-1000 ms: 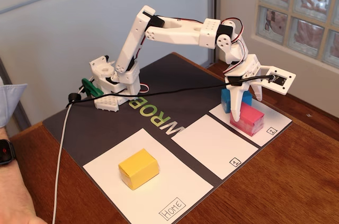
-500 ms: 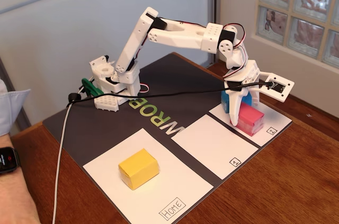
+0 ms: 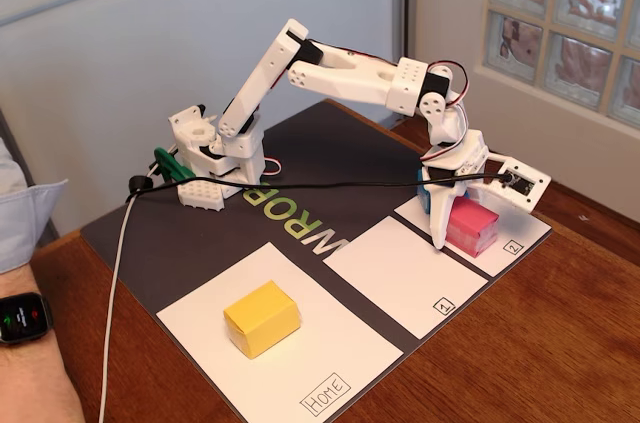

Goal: Move box red to zone 1

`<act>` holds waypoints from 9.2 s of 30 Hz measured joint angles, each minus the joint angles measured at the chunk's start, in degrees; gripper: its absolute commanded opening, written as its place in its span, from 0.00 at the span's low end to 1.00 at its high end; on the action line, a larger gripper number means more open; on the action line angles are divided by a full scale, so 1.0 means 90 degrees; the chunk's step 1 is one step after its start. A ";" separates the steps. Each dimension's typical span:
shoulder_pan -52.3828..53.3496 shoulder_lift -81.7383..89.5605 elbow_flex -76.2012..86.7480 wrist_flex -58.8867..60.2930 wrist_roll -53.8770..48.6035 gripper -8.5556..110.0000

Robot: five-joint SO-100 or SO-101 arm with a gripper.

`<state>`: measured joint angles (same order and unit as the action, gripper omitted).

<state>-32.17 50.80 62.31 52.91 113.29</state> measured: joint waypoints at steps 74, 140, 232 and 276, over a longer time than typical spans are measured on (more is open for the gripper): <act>0.2080 0.4932 0.4434 0.0244 -0.1504 0.07; 0.1367 0.5098 0.4541 0.0186 -0.1406 0.44; 0.3975 1.5283 1.2119 0.3232 -0.3271 0.07; 0.3975 1.5283 1.2148 0.3232 -0.3105 0.07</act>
<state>3.60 188.35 171.65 82.00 85.34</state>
